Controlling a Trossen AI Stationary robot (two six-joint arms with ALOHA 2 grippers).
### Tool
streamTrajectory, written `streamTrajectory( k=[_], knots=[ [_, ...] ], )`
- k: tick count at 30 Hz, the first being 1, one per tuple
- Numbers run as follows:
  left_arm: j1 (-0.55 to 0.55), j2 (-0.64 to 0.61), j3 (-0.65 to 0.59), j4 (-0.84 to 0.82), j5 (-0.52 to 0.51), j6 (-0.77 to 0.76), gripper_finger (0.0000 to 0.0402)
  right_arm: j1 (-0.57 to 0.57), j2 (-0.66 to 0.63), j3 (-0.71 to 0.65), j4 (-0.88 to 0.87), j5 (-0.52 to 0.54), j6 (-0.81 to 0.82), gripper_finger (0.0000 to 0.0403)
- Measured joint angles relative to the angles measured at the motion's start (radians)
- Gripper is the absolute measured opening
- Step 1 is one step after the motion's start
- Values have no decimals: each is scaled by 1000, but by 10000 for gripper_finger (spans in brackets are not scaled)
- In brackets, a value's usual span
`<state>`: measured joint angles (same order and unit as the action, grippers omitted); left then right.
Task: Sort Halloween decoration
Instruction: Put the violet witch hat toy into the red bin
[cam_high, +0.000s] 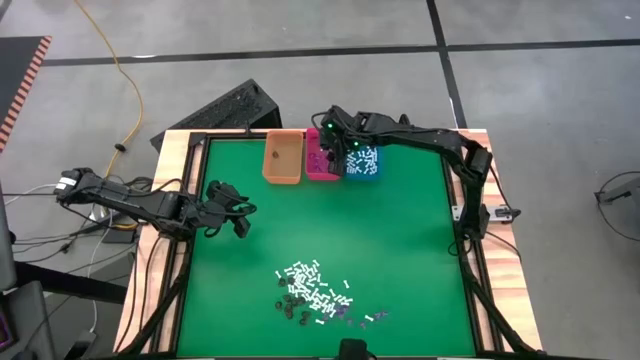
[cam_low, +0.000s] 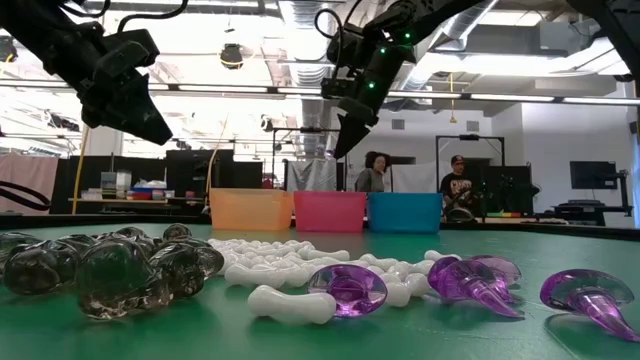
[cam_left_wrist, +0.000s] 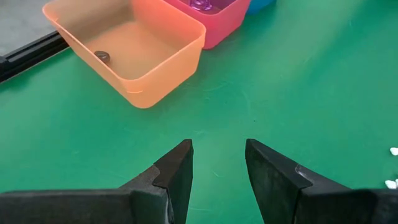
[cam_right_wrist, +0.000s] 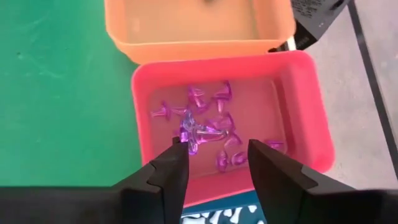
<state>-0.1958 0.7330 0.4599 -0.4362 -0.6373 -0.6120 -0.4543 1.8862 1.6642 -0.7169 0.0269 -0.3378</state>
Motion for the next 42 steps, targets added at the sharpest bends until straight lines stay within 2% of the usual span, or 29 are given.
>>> streamTrajectory(
  k=[7, 14, 18, 20, 24, 28, 34, 39, 42],
  knots=[
    [0, 0, 0, 0, 0, 6, 138, -7, 0, 0, 3, 25, -2, 241],
    [0, 0, 0, 20, -10, 34, 138, -19, 0, 0, 7, 25, -18, 250],
    [19, 0, 0, 201, -126, 160, 138, -6, 0, 0, 7, 26, -53, 250],
    [52, 0, 0, 335, -127, 275, 138, -3, 0, 0, 7, 25, -46, 250],
    [179, 22, 0, 556, 3, 477, 138, -11, 0, 0, 10, 26, -31, 250],
    [356, 91, 0, 667, 188, 518, 138, -14, 1, 0, 48, 26, -30, 250],
    [581, 318, 1, 952, 474, 499, 138, -13, 1, 0, 95, 24, -29, 250],
    [665, 541, 50, 1086, 572, 486, 138, -13, 1, 0, 98, 24, -28, 250],
    [683, 673, 132, 1114, 670, 500, 138, -12, 1, 0, 101, 23, -26, 250]
  ],
)
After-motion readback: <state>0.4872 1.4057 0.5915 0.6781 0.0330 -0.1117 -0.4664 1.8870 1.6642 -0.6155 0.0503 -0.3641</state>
